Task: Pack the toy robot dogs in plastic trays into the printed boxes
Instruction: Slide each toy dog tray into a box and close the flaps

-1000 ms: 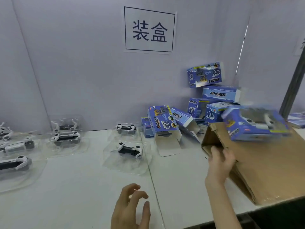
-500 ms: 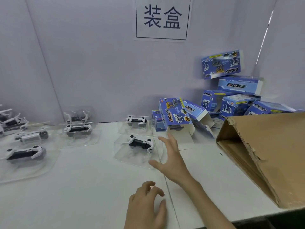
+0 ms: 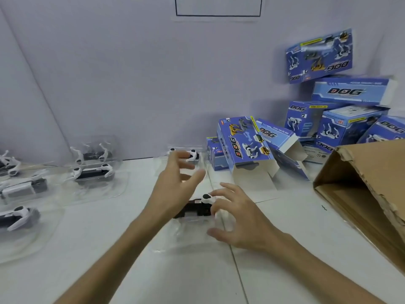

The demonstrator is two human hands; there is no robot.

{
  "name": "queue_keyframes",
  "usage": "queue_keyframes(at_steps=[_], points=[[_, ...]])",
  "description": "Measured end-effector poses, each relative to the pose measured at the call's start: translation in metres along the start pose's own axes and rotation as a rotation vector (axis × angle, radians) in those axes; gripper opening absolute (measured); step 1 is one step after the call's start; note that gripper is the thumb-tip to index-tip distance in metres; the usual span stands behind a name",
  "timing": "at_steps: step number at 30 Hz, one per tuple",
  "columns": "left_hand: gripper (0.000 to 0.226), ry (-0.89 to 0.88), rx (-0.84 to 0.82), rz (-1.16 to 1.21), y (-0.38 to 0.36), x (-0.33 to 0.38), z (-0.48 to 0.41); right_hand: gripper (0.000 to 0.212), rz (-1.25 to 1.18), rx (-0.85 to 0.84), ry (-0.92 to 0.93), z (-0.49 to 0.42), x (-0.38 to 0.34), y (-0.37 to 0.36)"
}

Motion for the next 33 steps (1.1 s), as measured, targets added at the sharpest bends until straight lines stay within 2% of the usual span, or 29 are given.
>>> queue_keyframes(at_steps=[2,4,8,11,15,17,19,22,24,26,28,30,33], points=[[0.052,0.137,-0.064,-0.001,-0.022,0.000,-0.043,0.039,-0.027,0.038,-0.013,0.001,0.001,0.002],[0.059,0.198,-0.126,-0.049,-0.051,-0.001,-0.075,0.038,-0.031,0.076,-0.008,0.001,0.001,0.005],[0.054,0.319,-0.154,0.020,-0.102,-0.006,-0.115,0.039,-0.065,0.069,0.003,0.004,0.002,0.008],[0.037,0.417,-0.144,0.170,-0.122,-0.006,-0.131,0.040,-0.076,0.008,0.006,0.003,0.003,0.008],[0.039,0.534,-0.166,0.339,-0.126,-0.007,-0.134,0.036,-0.204,-0.064,-0.024,0.001,0.007,0.009],[0.042,0.512,-0.197,0.457,-0.120,-0.004,-0.133,0.037,-0.238,-0.100,-0.077,0.002,0.009,0.010],[0.043,0.418,-0.212,0.607,-0.106,0.004,-0.124,0.037,-0.205,-0.100,-0.115,0.002,0.010,0.009],[0.063,0.238,-0.180,0.792,-0.078,0.009,-0.102,0.040,-0.108,-0.077,-0.162,0.001,0.011,0.007],[0.067,0.143,-0.127,0.902,-0.056,0.004,-0.083,0.053,-0.050,-0.097,-0.160,0.001,0.010,0.009],[0.061,0.076,-0.065,1.008,-0.033,-0.003,-0.063,0.067,-0.071,-0.101,-0.159,0.002,0.006,0.014],[0.049,-0.001,-0.028,1.064,-0.015,-0.012,-0.044,0.068,-0.150,0.010,-0.163,0.003,0.001,0.022],[0.049,-0.028,0.004,1.083,-0.004,-0.021,-0.026,0.061,-0.257,0.192,-0.183,0.004,-0.004,0.030],[0.047,-0.028,-0.018,1.077,-0.001,-0.036,-0.005,0.057,-0.656,0.297,-0.274,0.001,-0.017,0.037]])
Point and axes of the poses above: each hand's wrist, its own z-axis away from the middle knuckle, its own y-axis out of the back of the hand, x = y × z, the point moved 1 cm from there along -z, towards the middle knuckle, and after that the axes turned 1 degree about z, right-handed, at the moved point
